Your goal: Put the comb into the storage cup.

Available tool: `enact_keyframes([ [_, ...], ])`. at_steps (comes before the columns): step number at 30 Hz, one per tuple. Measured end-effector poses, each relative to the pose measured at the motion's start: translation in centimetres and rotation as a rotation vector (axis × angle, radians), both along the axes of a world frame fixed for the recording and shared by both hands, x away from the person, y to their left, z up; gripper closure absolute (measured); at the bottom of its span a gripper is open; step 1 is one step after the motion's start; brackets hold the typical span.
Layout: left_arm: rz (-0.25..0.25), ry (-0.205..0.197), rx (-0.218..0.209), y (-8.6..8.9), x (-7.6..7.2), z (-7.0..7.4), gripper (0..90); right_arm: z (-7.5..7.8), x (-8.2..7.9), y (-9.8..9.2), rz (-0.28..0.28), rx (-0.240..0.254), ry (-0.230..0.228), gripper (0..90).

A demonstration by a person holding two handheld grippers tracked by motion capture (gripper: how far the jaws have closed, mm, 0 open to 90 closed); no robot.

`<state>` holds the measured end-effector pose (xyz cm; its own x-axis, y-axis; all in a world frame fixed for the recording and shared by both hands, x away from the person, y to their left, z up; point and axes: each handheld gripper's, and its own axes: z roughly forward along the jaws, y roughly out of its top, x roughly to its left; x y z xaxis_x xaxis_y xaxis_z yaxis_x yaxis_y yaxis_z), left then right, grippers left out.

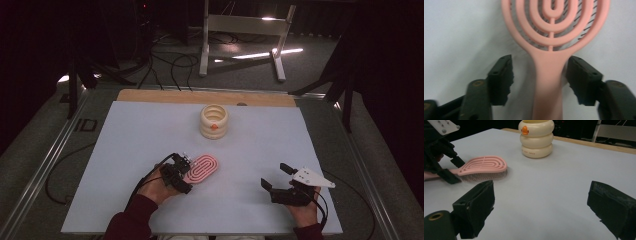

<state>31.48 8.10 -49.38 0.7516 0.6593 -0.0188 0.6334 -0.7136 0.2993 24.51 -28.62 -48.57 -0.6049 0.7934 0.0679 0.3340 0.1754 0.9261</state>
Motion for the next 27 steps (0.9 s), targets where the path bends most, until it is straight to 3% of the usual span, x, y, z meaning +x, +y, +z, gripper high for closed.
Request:
enact_keyframes([
  [3,-0.001,0.025,0.026,-0.22,0.27,0.24,50.6,-0.03,0.03,-0.02,-0.002,0.0,0.004,7.4],
  [11,-0.017,0.061,0.058,-0.72,0.67,0.45,58.0,-0.08,0.05,0.07,0.0,-0.002,0.006,7.4],
  [14,-0.019,0.071,0.07,-0.92,0.87,0.52,66.0,-0.07,0.05,0.07,0.0,-0.004,0.005,7.4],
  [20,-0.019,0.084,0.072,-0.97,1.11,0.53,67.9,-0.08,0.06,0.05,-0.003,-0.005,0.007,7.4],
  [27,-0.024,0.067,0.055,-0.63,0.98,0.57,69.6,-0.12,0.08,0.02,-0.005,-0.008,0.011,7.4],
])
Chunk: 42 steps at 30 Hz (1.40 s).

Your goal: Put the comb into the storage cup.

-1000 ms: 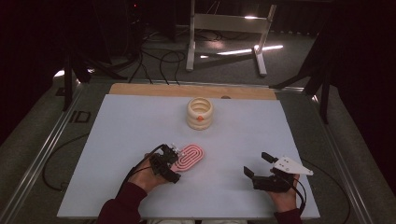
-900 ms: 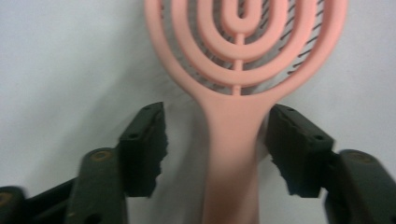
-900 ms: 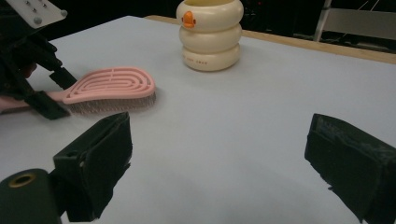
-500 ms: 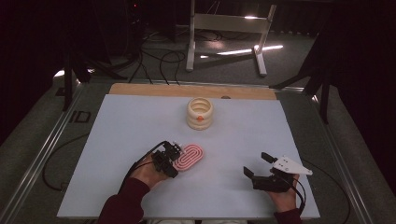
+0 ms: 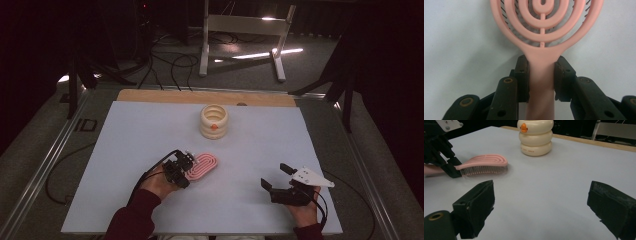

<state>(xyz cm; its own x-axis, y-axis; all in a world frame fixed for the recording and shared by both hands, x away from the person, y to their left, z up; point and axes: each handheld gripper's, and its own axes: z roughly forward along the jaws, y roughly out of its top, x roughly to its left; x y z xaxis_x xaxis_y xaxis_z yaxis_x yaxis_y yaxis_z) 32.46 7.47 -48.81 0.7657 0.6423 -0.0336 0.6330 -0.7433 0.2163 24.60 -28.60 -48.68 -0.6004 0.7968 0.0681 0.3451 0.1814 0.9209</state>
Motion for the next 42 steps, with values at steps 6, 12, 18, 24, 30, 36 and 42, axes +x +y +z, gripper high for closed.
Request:
enact_keyframes([
  [6,0.009,-0.031,-0.005,0.2,-0.1,0.0,70.3,0.0,0.0,0.0,-0.001,-0.001,0.001,7.4],
  [12,0.029,-0.065,-0.013,0.6,-0.1,0.2,70.5,-0.1,0.0,0.0,-0.003,-0.001,0.003,7.4],
  [18,0.053,-0.092,-0.035,1.3,0.0,0.4,70.5,-0.1,0.1,0.0,-0.002,-0.005,0.003,7.4],
  [24,0.089,-0.128,-0.064,2.1,-0.1,0.8,70.5,-0.1,0.0,0.1,0.0,-0.003,0.009,7.4],
  [30,0.119,-0.165,-0.099,3.0,-0.1,1.4,70.5,-0.2,0.1,0.1,0.001,-0.003,0.009,7.4],
  [36,0.141,-0.202,-0.131,3.8,-0.2,1.7,70.5,-0.3,0.1,0.2,0.003,-0.011,0.01,7.4],
  [42,0.17,-0.233,-0.163,4.7,-0.3,1.8,70.5,-0.4,0.1,0.4,0.004,-0.01,0.017,7.4],
])
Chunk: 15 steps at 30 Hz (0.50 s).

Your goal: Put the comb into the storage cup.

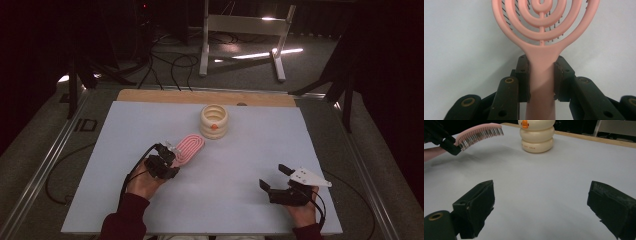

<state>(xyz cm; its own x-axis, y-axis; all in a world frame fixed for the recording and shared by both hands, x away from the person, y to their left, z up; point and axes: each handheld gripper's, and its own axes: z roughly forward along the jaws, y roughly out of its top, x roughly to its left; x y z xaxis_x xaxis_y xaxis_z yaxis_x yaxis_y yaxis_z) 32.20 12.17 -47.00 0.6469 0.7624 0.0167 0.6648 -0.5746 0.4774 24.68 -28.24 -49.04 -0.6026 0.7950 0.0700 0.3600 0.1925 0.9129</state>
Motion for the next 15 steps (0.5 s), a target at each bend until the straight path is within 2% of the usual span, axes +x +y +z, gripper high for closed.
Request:
enact_keyframes([
  [15,0.049,-0.068,-0.039,0.65,-0.44,0.04,70.5,0.0,0.16,0.26,0.001,-0.007,0.006,7.4],
])
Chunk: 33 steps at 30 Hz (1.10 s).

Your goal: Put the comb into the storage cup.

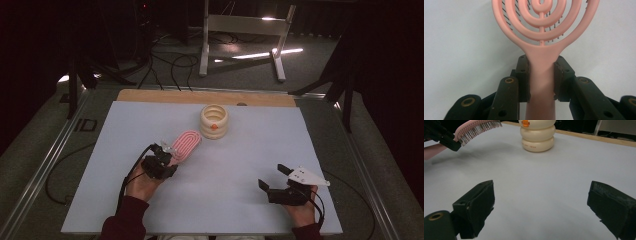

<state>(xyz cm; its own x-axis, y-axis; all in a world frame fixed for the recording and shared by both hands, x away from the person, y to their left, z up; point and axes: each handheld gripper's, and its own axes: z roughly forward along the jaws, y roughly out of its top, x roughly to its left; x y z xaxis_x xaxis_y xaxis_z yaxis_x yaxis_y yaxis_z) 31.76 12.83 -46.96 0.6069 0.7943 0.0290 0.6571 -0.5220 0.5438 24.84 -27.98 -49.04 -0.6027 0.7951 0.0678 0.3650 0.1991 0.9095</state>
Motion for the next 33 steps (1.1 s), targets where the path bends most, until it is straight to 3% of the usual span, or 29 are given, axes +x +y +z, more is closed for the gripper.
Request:
enact_keyframes([
  [10,0.014,-0.052,-0.008,0.2,-0.4,0.5,70.5,0.1,0.3,0.2,0.009,0.009,0.014,7.3],
  [18,0.024,-0.095,-0.029,0.7,-0.8,1.4,70.6,1.4,1.3,-0.4,-0.002,0.084,0.047,7.3],
  [33,0.0,-0.133,-0.024,0.4,-1.2,1.8,70.6,4.1,3.4,1.8,0.017,0.045,0.042,7.4],
])
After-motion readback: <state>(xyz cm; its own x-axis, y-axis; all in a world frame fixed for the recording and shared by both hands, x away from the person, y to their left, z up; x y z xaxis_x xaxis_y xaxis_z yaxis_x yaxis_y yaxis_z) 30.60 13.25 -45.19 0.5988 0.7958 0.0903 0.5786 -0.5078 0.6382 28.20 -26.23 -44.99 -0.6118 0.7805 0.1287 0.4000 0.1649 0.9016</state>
